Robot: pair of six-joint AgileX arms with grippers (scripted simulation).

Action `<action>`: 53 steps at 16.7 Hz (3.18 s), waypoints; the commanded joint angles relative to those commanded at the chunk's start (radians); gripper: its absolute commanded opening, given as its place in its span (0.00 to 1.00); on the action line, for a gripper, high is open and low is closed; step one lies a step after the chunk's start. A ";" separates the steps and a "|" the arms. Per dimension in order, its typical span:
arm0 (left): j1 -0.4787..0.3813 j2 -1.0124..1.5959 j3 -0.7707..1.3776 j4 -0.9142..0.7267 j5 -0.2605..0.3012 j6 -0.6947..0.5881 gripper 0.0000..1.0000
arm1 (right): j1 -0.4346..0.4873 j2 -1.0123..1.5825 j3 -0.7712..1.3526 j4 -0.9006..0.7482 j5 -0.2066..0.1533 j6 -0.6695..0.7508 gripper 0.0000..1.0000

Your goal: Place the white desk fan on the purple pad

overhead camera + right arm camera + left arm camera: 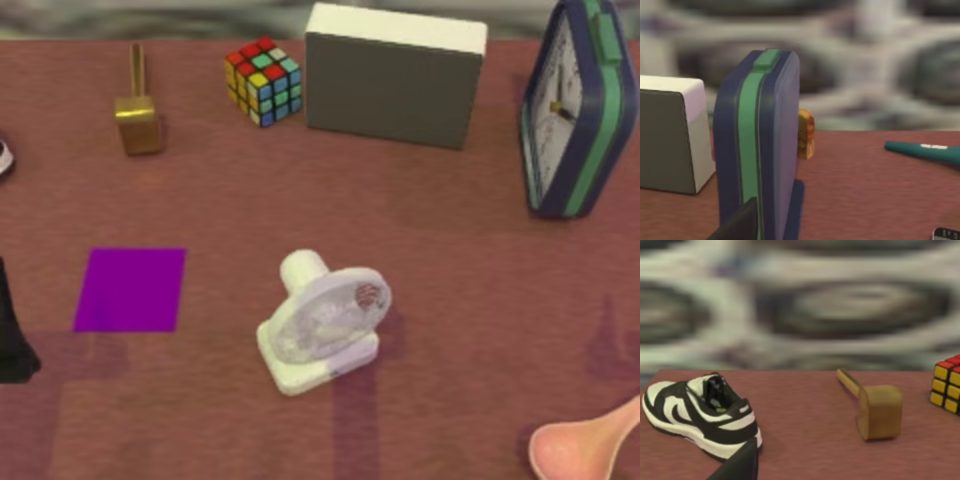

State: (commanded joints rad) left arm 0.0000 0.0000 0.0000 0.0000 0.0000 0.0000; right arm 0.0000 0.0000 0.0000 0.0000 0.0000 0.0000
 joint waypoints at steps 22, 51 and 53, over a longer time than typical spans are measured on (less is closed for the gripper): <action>-0.620 1.572 1.522 -1.134 0.001 0.260 1.00 | 0.000 0.000 0.000 0.000 0.000 0.000 1.00; -0.792 2.004 1.708 -1.275 0.003 0.332 0.77 | 0.000 0.000 0.000 0.000 0.000 0.000 1.00; -0.792 2.004 1.708 -1.275 0.003 0.332 0.62 | 0.000 0.000 0.000 0.000 0.000 0.000 1.00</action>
State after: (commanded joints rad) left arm -0.7918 2.0042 1.7075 -1.2745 0.0027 0.3321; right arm 0.0000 0.0000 0.0000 0.0000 0.0000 0.0000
